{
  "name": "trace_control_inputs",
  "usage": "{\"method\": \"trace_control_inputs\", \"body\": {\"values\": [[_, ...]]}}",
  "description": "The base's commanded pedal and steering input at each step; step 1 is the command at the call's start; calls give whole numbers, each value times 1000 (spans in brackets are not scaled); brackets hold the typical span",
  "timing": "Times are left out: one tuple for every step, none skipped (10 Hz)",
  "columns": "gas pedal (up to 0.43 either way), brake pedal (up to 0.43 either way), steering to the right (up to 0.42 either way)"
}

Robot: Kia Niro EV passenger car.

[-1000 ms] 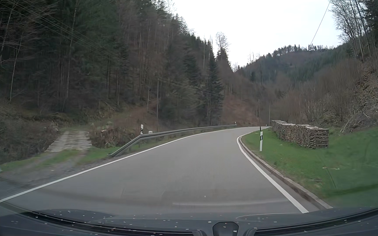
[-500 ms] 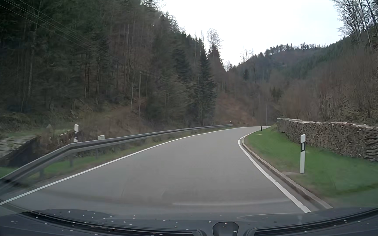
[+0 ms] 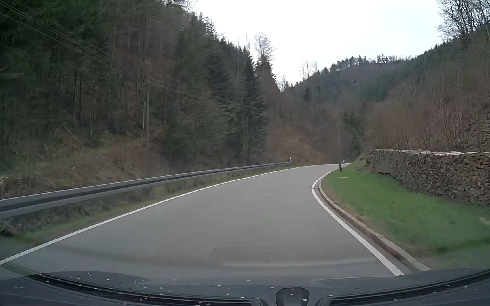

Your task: Follow the waypoints while adhering to traffic rules and regulations

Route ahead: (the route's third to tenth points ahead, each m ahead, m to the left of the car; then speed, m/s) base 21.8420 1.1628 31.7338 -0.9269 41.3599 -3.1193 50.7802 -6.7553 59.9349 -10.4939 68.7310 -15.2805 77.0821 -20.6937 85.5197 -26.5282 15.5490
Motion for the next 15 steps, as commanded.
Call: {"method": "trace_control_inputs", "body": {"values": [[0,0,29],[0,0,29],[0,0,31],[0,0,33],[0,0,33],[0,0,33],[0,0,34],[0,0,34],[0,0,37],[0,0,38],[0,0,38],[0,0,38],[0,0,38],[0,0,38],[0,0,39]]}}
